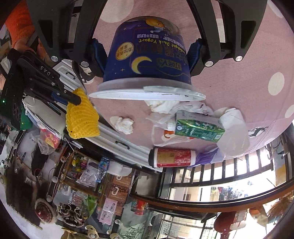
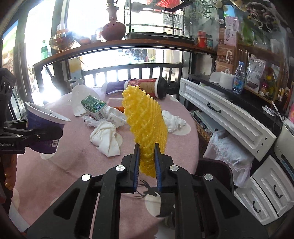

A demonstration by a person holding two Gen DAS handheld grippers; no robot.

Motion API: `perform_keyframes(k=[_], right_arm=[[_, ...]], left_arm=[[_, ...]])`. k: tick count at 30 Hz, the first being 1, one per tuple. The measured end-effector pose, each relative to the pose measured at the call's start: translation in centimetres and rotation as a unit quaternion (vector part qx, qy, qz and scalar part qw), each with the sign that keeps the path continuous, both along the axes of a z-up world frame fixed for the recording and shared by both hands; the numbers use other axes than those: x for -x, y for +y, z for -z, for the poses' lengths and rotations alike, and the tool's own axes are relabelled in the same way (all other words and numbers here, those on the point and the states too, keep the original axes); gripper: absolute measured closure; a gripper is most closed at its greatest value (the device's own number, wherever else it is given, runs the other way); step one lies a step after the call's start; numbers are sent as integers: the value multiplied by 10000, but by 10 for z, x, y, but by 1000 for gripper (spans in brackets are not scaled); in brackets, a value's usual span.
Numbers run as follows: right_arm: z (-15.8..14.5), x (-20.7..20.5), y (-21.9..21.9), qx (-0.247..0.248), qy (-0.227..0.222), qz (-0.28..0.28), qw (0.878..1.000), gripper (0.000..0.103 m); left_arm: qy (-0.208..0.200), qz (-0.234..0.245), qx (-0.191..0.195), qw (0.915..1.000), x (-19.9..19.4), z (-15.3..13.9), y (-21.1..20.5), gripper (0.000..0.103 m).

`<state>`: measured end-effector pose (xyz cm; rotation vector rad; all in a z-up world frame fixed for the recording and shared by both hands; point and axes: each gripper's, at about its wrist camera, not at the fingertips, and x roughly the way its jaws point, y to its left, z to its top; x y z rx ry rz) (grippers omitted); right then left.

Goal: Collect trash
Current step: 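Carry both items over the black bin and open both tools to drop them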

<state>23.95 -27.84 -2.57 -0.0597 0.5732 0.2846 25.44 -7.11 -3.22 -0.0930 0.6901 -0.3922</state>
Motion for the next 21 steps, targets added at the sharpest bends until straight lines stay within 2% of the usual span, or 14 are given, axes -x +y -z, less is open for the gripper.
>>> perform_keyframes(k=[3, 12, 16, 21], right_arm=[[4, 10, -24, -83, 31, 311, 9995, 88], [27, 22, -98, -353, 284, 1276, 9908, 87], [55, 14, -124, -398, 648, 1597, 9842, 87], [109, -4, -143, -394, 1214, 1864, 9742, 87]], left_arm=[[27, 242, 116, 9996, -1, -1, -22, 34], [-83, 863, 132, 9961, 3, -3, -85, 34], [-56, 1112, 155, 9937, 5, -1, -108, 34], [61, 1305, 193, 9912, 3, 6, -131, 33]])
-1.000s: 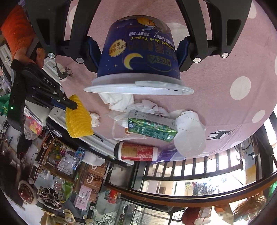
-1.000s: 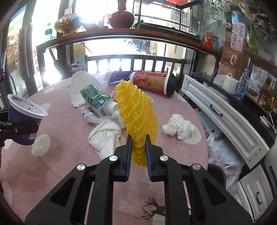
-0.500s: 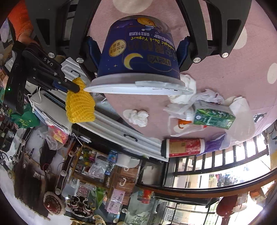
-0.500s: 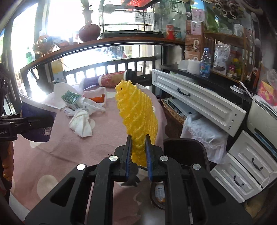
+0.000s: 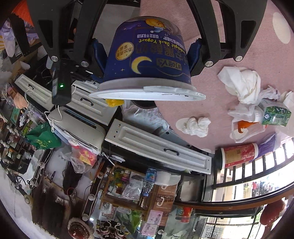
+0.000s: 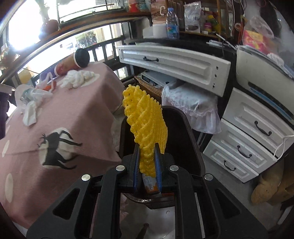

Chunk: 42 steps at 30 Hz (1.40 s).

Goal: Collect trash
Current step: 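Carry both items over the black bin and open both tools to drop them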

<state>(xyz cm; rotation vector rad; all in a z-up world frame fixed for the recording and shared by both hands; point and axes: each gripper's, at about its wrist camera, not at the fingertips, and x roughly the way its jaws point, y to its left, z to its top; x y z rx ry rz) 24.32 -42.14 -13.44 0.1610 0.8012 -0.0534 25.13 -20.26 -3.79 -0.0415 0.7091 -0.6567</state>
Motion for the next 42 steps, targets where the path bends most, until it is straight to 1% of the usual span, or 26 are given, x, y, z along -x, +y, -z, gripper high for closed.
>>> perform_keyframes(k=[5, 7, 10, 11, 12, 13, 14, 15, 16, 18, 22, 24, 29, 32, 34, 36, 39, 42], right_arm=[[49, -20, -9, -258, 507, 147, 9983, 87], [63, -26, -12, -378, 629, 213, 9971, 87], [79, -34, -12, -374, 736, 244, 9963, 87], [82, -36, -13, -366, 738, 276, 9962, 85], [86, -38, -15, -362, 766, 315, 9959, 77], [88, -39, -17, -358, 792, 376, 9955, 66], [89, -38, -19, -365, 775, 455, 9953, 61], [88, -36, -20, -384, 744, 513, 9952, 53], [87, -33, -22, -410, 722, 548, 9950, 52], [83, -26, -24, -402, 707, 584, 9950, 52], [69, -5, -31, -235, 547, 629, 9962, 51], [61, 8, -36, -146, 484, 706, 9962, 51], [41, 42, -50, 25, 295, 998, 9946, 51], [31, 60, -59, 121, 275, 1190, 9924, 51], [26, 69, -67, 150, 277, 1325, 9907, 51], [20, 77, -74, 163, 275, 1454, 9889, 51], [13, 86, -83, 172, 232, 1612, 9865, 51], [8, 91, -88, 113, 189, 1720, 9849, 51]], left_arm=[[31, 149, -156, 9998, -2, 8, -22, 34], [54, 224, -194, 9995, -3, 12, -30, 33], [127, 314, -248, 9991, -5, 18, -42, 33], [146, 346, -269, 9989, -5, 20, -46, 33], [150, 362, -288, 9988, -6, 22, -50, 33], [163, 385, -302, 9987, -7, 23, -54, 33], [187, 407, -312, 9985, -9, 25, -58, 33], [203, 423, -328, 9984, -11, 26, -61, 33], [210, 430, -345, 9983, -13, 28, -64, 33], [238, 450, -383, 9980, -18, 30, -71, 33], [347, 507, -422, 9972, -31, 34, -89, 33], [391, 559, -505, 9964, -37, 39, -102, 33], [447, 566, -856, 9937, -47, 60, -131, 33], [641, 541, -912, 9923, -57, 75, -143, 33], [705, 482, -1039, 9909, -61, 81, -151, 34], [775, 550, -1020, 9902, -62, 86, -157, 33], [748, 565, -1356, 9863, -63, 95, -171, 33], [897, 547, -1609, 9814, -66, 110, -178, 33]])
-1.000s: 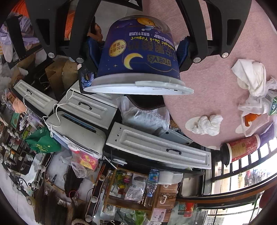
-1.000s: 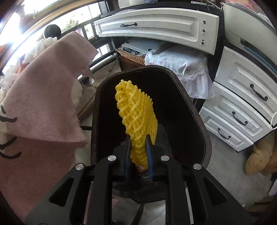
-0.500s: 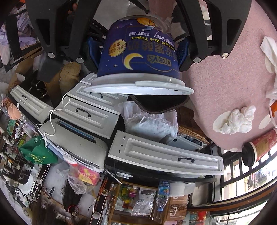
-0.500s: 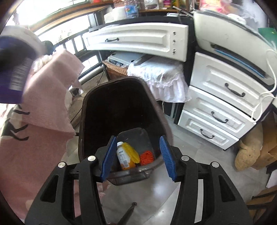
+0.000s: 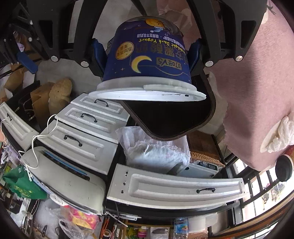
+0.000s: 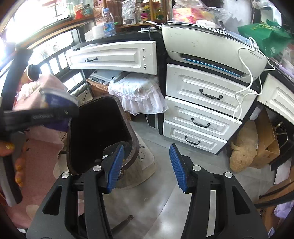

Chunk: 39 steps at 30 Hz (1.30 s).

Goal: Collect trash
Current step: 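Carry both items over the black bin and open both tools to drop them, then move both tools back over the table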

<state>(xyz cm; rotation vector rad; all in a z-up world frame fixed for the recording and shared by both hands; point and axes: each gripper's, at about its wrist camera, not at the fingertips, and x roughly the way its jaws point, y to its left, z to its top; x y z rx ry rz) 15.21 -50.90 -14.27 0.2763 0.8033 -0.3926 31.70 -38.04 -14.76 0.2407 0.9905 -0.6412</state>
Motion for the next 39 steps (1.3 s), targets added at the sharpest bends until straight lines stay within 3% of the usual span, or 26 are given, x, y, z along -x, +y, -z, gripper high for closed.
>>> perform_keyframes(k=[4, 10, 12, 13, 15, 21, 24, 26, 29, 33, 39], right_arm=[[-8, 7, -1, 10, -75, 32, 10000, 51], [-15, 11, 0, 101, -137, 32, 9998, 51], [-17, 12, 2, 171, -135, 41, 9998, 51], [-19, 12, 2, 169, -147, 47, 9997, 48], [-21, 13, 1, 165, -179, 93, 9997, 39], [-35, 12, 2, 290, -262, 155, 9991, 38], [-47, 11, 4, 382, -420, 186, 9982, 35], [-57, 9, 6, 466, -546, 203, 9972, 30], [-71, 3, 12, 589, -701, 200, 9956, 29], [-89, -7, 21, 462, -919, 71, 9947, 29], [-104, -30, 65, 471, -1141, -476, 9912, 22]], left_arm=[[312, -260, -193, 9990, -9, 18, -1, 33], [485, -83, -643, 9967, -15, 40, -13, 32], [589, -81, -682, 9959, -17, 42, -14, 22], [647, -93, -618, 9959, -17, 41, -13, 16], [675, -60, -388, 9969, -15, 34, -9, 14], [553, 210, 81, 9982, 1, 0, 0, 9], [540, 464, 536, 9960, 13, -26, 15, 9], [373, 367, 730, 9960, 21, -46, 29, 9], [249, 723, 1332, 9881, 39, -80, 48, 8], [-119, 785, 1880, 9790, 60, -122, 84, 6], [-815, 243, 2086, 9743, 76, -152, 150, 6]])
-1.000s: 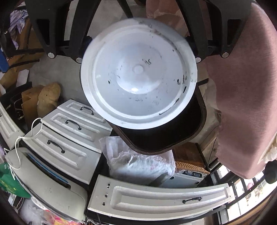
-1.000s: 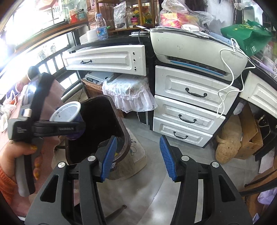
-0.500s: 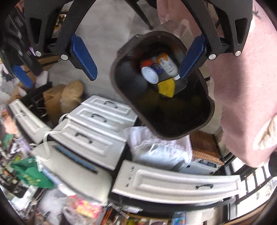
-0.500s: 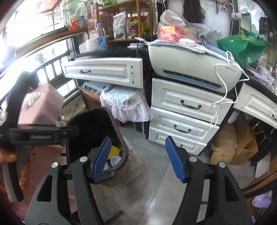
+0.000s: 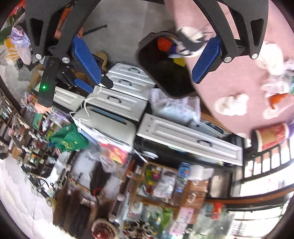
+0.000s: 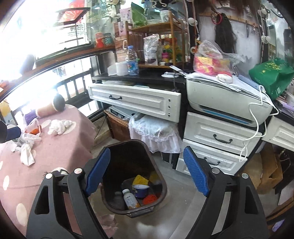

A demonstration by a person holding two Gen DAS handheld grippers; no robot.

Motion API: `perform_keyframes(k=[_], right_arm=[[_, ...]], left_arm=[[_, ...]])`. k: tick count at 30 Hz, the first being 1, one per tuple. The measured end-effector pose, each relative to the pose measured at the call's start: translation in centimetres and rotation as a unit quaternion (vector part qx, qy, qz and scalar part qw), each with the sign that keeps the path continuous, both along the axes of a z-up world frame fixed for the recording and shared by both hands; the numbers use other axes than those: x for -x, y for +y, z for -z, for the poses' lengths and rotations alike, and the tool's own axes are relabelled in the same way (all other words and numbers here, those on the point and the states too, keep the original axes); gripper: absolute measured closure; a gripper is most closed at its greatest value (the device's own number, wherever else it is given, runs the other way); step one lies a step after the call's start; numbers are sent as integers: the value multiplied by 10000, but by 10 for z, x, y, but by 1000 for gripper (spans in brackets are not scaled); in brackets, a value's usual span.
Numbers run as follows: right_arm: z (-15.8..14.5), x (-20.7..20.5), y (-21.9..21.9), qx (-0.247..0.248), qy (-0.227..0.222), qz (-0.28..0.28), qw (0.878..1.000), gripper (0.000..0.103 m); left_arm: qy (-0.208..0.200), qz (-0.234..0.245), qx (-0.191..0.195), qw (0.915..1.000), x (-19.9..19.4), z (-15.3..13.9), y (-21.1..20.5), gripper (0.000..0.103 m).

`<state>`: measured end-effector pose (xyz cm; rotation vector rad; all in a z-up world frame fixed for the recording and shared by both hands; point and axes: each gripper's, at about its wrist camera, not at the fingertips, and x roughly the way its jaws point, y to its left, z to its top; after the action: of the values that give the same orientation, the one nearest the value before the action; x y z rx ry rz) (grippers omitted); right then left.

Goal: Collect trash
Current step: 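Move both tools back over the table, then grasp the white tissue with the right tool while the left tool grasps the white face mask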

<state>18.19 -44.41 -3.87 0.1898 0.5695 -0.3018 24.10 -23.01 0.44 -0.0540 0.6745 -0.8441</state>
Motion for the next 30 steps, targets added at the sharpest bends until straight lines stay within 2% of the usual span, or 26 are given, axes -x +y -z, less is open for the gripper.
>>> perform_keyframes(k=[4, 8, 13, 16, 19, 23, 30], right_arm=[[-3, -23, 42, 20, 13, -563, 9984, 20], [-6, -43, 90, -42, 27, -1191, 9929, 18], [-6, -62, 148, -40, 126, -1927, 9812, 18], [-6, -68, 174, -83, 183, -2244, 9743, 18], [-6, -74, 197, -209, 303, -2590, 9652, 18], [-4, -83, 228, -143, 482, -3014, 9522, 18], [15, -123, 283, 124, 1108, -3633, 9250, 18]], left_arm=[[-28, -517, -18, 9987, -8, 1, 47, 6], [-215, -1247, -374, 9913, -12, 10, 99, 6], [-178, -2023, -937, 9747, -20, 26, 163, 6], [22, -2341, -1079, 9662, -24, 35, 203, 6], [252, -2600, -1046, 9596, -23, 44, 237, 6], [398, -2788, -1006, 9542, -23, 51, 259, 6], [397, -2716, -1084, 9555, -31, 55, 265, 6]])
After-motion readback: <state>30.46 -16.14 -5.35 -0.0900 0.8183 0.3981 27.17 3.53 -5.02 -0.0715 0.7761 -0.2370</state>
